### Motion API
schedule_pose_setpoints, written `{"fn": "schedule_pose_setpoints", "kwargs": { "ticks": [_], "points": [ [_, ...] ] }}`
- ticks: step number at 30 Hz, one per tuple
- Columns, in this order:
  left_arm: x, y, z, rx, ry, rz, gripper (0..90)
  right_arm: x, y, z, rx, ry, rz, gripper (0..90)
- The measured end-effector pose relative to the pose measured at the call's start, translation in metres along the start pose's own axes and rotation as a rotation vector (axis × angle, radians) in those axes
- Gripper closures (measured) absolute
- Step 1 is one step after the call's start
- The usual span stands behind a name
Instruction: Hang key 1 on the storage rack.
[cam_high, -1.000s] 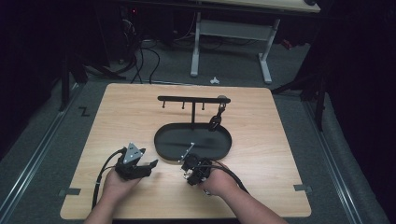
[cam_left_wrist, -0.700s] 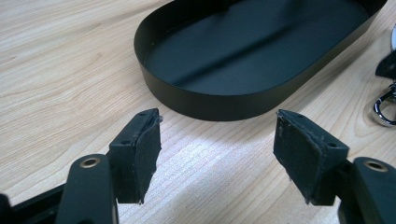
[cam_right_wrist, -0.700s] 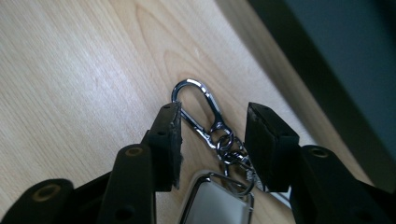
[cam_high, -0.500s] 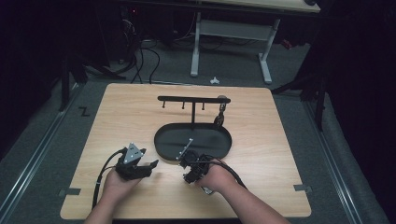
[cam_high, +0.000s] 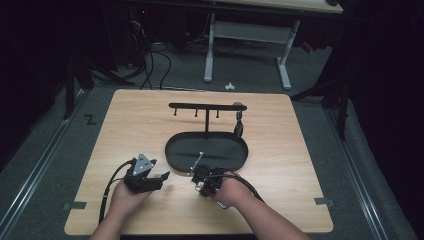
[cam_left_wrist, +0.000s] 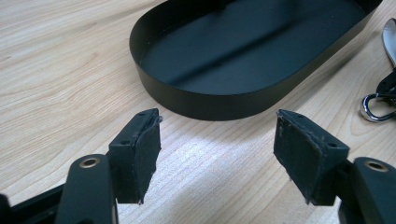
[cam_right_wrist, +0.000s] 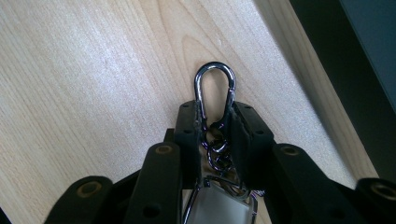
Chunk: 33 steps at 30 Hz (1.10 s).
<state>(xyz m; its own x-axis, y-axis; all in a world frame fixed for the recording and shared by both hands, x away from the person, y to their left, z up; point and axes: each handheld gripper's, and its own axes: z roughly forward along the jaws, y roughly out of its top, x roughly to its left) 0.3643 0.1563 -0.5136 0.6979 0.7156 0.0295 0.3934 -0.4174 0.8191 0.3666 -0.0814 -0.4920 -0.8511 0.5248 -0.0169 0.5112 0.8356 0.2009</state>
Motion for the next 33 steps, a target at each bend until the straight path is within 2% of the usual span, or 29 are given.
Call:
{"fn": "schedule_pose_setpoints", "kwargs": {
  "ticks": [3,6,8,10,12,16,19,23,24,26,29,33],
  "points": [
    [0.0,0.0,0.0,0.002,0.001,0.001,32.4,0.003,-0.001,0.0,-0.002,-0.014,-0.001,75.2],
    [0.0,0.0,0.001,0.002,0.001,-0.001,32.3,0.008,-0.002,-0.001,-0.002,-0.04,-0.025,76.8],
    [0.0,0.0,0.001,0.003,0.0,-0.001,32.4,0.01,-0.002,-0.002,-0.01,-0.036,-0.036,84.2],
    [0.0,0.0,0.001,0.005,-0.001,0.0,32.3,0.014,-0.002,-0.004,-0.012,-0.064,-0.053,84.4],
    [-0.001,0.0,0.001,0.005,-0.002,0.001,32.4,0.015,-0.002,-0.004,-0.012,-0.068,-0.058,84.4],
    [0.0,0.0,0.002,0.007,-0.003,0.003,32.2,0.011,-0.004,-0.004,-0.023,-0.033,-0.014,84.0],
    [0.0,0.0,0.002,0.009,-0.004,0.002,32.3,0.009,-0.005,-0.004,-0.034,-0.018,-0.007,84.2],
    [0.002,0.0,0.003,0.001,-0.007,-0.01,32.2,0.006,-0.007,-0.005,-0.051,0.004,0.033,84.8],
    [0.003,0.0,0.003,-0.004,-0.009,-0.012,32.2,0.003,-0.008,-0.007,-0.061,0.01,0.028,84.9],
    [0.003,0.0,0.004,-0.001,-0.011,-0.006,32.3,0.001,-0.01,-0.012,-0.078,0.012,0.054,84.9],
    [0.003,0.001,0.005,-0.004,-0.018,-0.011,32.4,-0.006,-0.015,-0.025,-0.131,0.025,0.088,84.9],
    [0.0,0.001,0.007,0.009,-0.023,0.006,32.4,-0.013,-0.024,-0.041,-0.156,0.02,0.123,85.0]
  ]
}}
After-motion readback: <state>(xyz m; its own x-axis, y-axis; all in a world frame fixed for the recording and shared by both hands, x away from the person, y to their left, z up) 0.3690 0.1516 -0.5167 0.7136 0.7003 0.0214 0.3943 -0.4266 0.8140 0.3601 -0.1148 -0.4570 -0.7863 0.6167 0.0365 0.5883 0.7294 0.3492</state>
